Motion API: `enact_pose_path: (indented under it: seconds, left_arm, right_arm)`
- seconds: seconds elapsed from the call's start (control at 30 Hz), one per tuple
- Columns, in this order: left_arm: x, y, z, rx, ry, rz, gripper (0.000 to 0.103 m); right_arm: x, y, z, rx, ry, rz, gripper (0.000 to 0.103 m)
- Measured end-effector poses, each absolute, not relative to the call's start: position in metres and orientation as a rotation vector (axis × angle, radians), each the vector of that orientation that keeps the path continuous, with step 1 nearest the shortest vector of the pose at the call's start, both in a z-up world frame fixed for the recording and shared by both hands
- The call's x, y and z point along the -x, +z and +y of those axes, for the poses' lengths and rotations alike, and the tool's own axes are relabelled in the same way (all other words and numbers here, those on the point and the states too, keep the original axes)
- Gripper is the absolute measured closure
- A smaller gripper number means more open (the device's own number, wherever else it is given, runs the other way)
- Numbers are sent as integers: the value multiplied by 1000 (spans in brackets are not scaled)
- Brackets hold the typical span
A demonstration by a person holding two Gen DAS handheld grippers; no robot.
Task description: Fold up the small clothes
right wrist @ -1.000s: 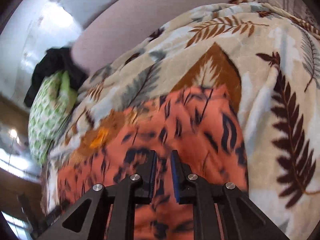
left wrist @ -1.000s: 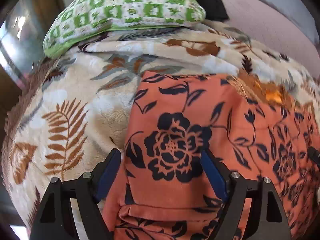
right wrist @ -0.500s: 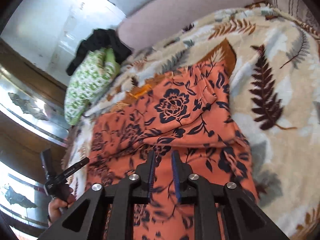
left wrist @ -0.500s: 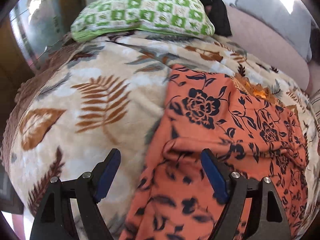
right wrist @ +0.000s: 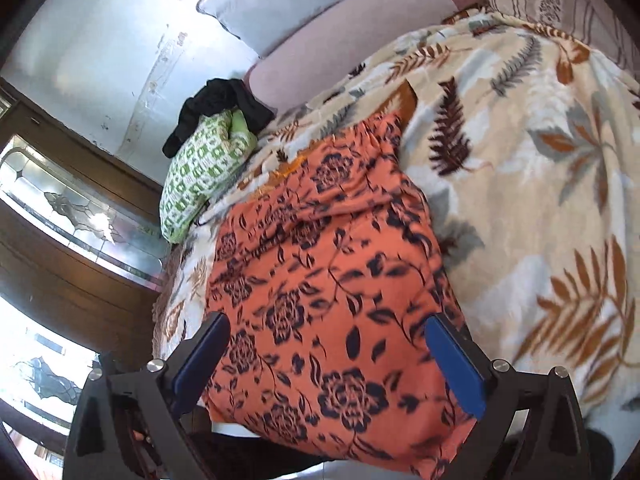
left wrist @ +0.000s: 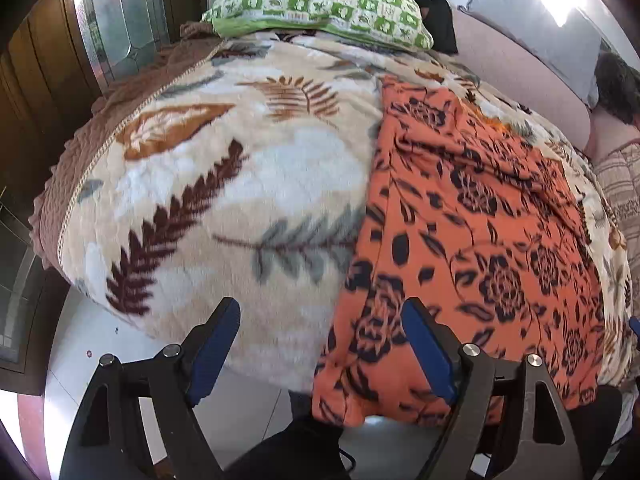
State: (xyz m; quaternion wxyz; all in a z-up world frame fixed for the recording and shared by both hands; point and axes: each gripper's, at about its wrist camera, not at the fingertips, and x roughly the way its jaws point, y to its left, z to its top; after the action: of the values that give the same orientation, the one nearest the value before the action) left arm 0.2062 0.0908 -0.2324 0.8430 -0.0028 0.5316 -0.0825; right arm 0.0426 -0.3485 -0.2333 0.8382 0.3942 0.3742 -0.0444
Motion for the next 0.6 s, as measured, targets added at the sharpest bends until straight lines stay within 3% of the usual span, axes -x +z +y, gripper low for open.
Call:
enact_pose_path:
  seconds: [0.27,0.33,0.4,0.47,0.53,0.6]
  left_arm:
    - [-183,-285,95,19,-226,1265,22]
    - [-184,-291,92,23,-242,1290,34]
    - [-186,-296,89,30,-263,1305,34]
    - [-188,-303,87,31,-247,1328,40]
    - [-188,-309,85,27,-261,1347,60]
    - [-185,-312,82,29,-286,1358,67]
  right_arm:
    - [-16,-265,-343,-866,-122,903,4]
    - [-10,-267,-343,-870,-128,912,4]
    - [-6,-270,-343,-869,-140,921,4]
    - [-2,-272,-342,-872,-154,934,4]
    - [1,-275,-343,-877,-170,945,4]
    - [3,-277,-343,-881,-182,951,4]
